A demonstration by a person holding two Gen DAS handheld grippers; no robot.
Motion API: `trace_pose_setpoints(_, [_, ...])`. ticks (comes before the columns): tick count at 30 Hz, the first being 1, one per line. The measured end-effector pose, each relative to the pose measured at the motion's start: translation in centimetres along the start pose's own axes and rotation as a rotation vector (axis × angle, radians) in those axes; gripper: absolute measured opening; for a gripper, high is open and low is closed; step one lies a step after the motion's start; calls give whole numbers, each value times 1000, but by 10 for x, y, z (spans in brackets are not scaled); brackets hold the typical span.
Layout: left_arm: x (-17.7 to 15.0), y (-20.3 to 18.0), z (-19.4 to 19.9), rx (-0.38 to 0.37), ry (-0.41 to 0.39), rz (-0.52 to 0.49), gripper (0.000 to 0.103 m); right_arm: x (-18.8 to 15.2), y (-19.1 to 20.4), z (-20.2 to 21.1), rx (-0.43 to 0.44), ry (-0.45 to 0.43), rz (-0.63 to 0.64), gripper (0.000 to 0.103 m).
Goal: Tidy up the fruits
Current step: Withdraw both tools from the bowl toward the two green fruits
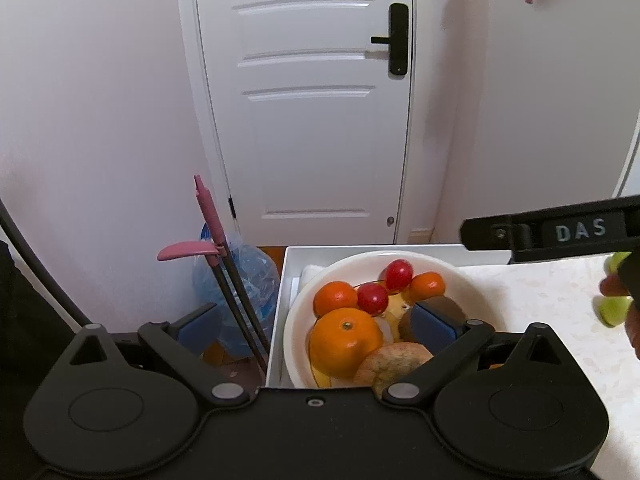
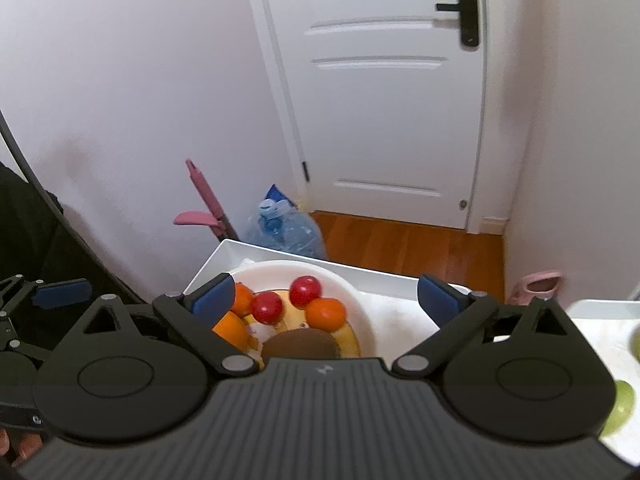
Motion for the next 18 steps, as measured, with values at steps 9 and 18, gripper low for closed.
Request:
trace_pose_setpoints(9, [0, -32, 38, -22, -20, -31, 103, -19, -37, 76, -31, -20, -34, 103])
trace_pose_setpoints(18, [-4, -93, 77, -51, -44, -30, 103, -51, -107, 142, -106, -27, -29, 103])
Point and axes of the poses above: each gripper's, at about its wrist camera, not at the fingertips, and z roughly against the way its jaws point, y to its left, x to its top, the point moved 3 cm from there along -z, roughly the way its jaws point, and after that the axes turned 5 degrees about z, right-handed, at the moved point
